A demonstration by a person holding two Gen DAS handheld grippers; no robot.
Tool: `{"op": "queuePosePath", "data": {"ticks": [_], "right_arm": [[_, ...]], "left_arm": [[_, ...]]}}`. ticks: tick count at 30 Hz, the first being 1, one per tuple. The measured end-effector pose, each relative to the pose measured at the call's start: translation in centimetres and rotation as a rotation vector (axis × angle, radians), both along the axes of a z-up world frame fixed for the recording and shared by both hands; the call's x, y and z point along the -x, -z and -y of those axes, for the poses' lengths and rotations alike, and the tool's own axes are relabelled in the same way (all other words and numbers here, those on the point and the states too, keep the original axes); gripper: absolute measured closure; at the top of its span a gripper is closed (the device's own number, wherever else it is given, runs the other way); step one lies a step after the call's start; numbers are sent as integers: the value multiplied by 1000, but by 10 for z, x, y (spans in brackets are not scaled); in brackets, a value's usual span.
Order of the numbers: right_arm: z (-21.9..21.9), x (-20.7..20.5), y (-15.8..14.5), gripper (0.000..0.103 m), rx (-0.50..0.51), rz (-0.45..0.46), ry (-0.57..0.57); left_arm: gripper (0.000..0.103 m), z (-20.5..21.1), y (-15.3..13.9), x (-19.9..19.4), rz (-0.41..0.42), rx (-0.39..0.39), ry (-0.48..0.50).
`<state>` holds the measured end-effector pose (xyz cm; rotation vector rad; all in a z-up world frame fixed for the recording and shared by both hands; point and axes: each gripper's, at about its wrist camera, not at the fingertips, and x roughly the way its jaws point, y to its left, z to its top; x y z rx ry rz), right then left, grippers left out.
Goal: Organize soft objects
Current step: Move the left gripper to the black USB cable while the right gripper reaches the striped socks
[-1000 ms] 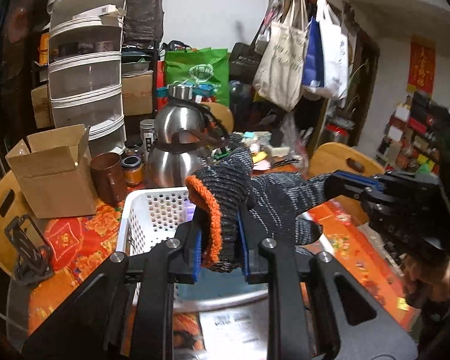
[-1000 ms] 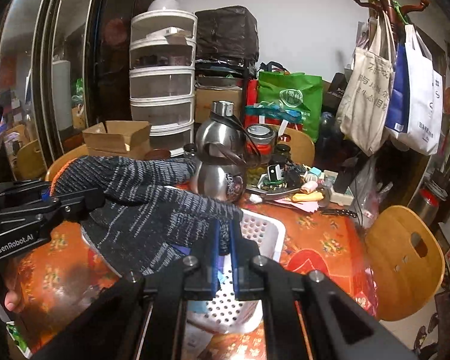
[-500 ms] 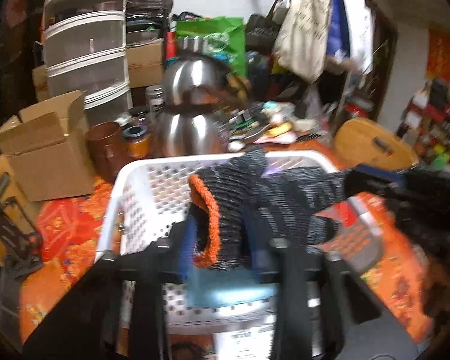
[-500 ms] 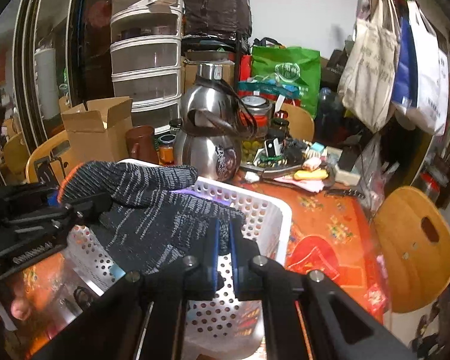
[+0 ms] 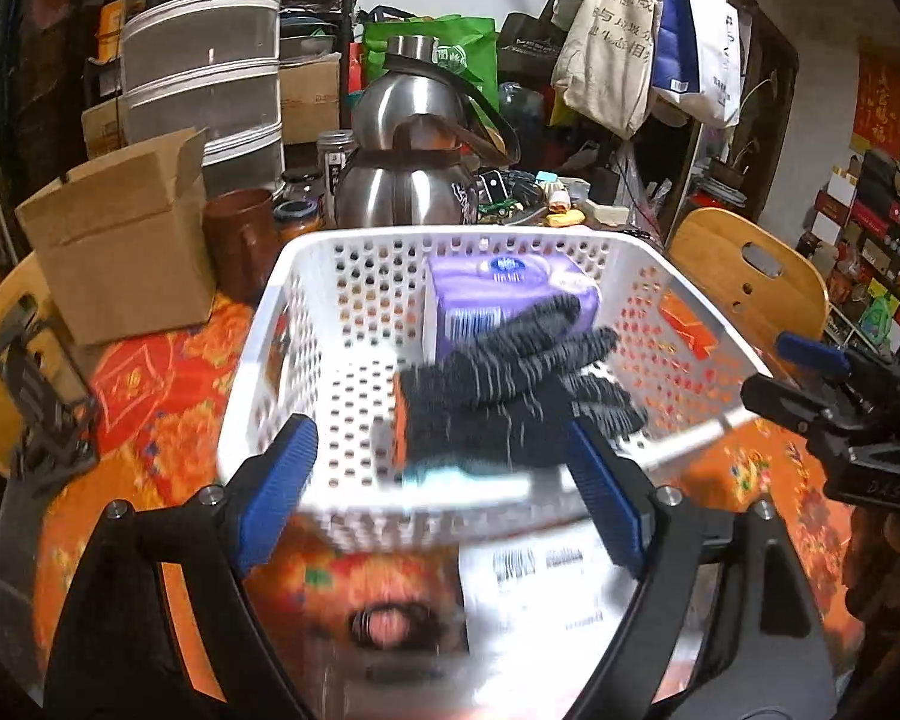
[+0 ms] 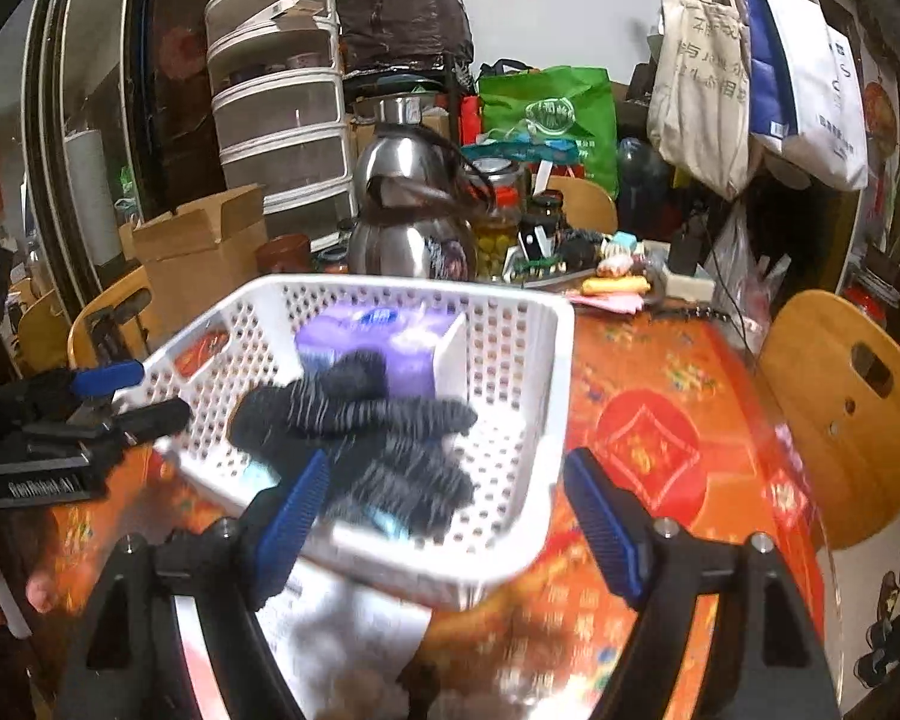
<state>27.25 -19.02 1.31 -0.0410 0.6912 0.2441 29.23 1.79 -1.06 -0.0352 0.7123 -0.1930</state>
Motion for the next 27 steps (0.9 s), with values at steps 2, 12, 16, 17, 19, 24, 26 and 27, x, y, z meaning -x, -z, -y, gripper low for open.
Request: {"op": "queuePosePath", "data": {"ticks": [2, 12, 16, 17, 19, 24, 26, 27], "right_arm": [[1, 16, 3, 23, 0, 10, 1], [19, 101, 43, 20, -88, -71, 26], [20, 118, 64, 20, -93, -136, 45], [21, 121, 68, 20, -94, -143, 45], [21, 132, 74, 20, -105, -144, 39], [20, 136, 84, 20, -101, -160, 39], [23, 134, 86, 20, -111, -164, 46], [25, 132, 86, 20, -121, -164, 49]], "left_arm": [[20, -4, 0, 19, -1, -1, -12], [20, -28, 37, 106, -47, 45, -20], [20, -35, 67, 118, -105, 65, -35], [20, -36, 73, 118, -118, 70, -37], [20, -40, 85, 121, -139, 73, -45], [20, -44, 99, 122, -161, 86, -53], [20, -43, 101, 123, -158, 77, -50], [20, -42, 102, 124, -157, 72, -52]]}}
